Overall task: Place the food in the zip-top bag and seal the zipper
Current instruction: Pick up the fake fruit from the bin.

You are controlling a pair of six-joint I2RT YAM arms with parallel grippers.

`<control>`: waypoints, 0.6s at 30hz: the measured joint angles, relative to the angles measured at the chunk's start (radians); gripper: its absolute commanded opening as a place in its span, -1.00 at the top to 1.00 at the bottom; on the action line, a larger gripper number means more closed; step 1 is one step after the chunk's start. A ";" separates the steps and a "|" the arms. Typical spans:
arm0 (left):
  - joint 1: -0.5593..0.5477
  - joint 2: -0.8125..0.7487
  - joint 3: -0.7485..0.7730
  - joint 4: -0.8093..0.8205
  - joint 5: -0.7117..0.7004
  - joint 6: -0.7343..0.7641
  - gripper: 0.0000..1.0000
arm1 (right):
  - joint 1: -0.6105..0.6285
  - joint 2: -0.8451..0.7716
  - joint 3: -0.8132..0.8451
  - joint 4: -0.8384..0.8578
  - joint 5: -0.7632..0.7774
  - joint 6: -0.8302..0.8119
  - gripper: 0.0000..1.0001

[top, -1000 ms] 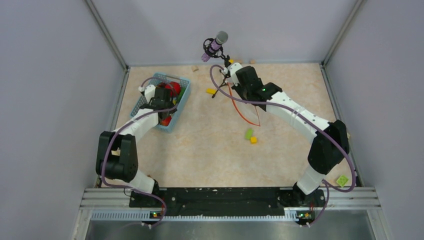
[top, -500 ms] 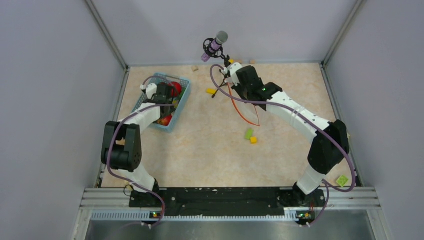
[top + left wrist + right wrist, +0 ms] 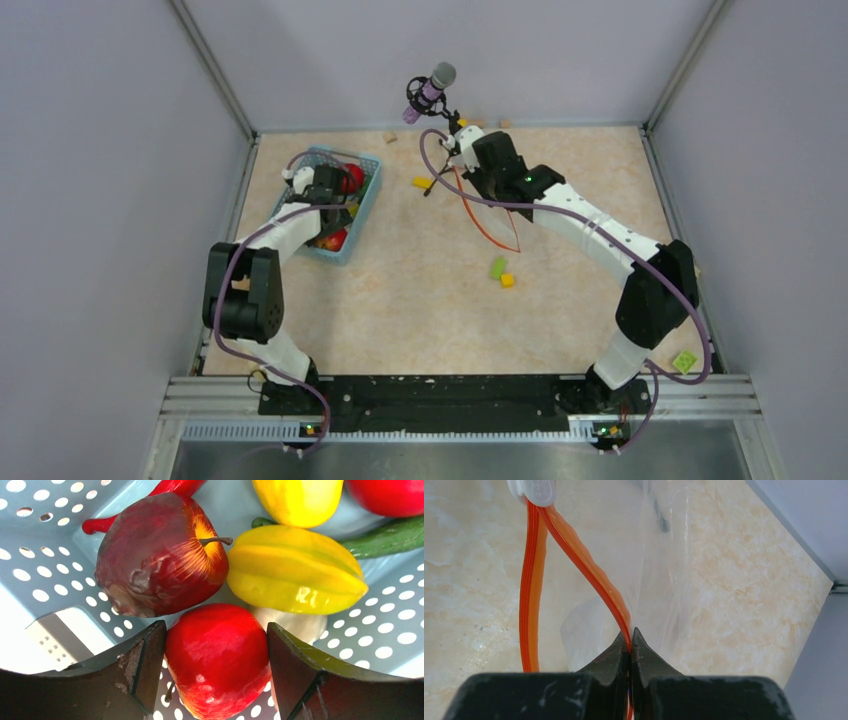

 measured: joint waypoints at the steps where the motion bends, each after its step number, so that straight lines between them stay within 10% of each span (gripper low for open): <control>1: 0.000 -0.006 0.001 -0.015 0.009 0.000 1.00 | 0.000 0.000 0.000 0.001 -0.002 0.000 1.00; 18: -0.044 -0.550 -0.215 0.167 0.380 0.020 1.00 | -0.016 -0.002 0.000 0.021 -0.079 0.046 1.00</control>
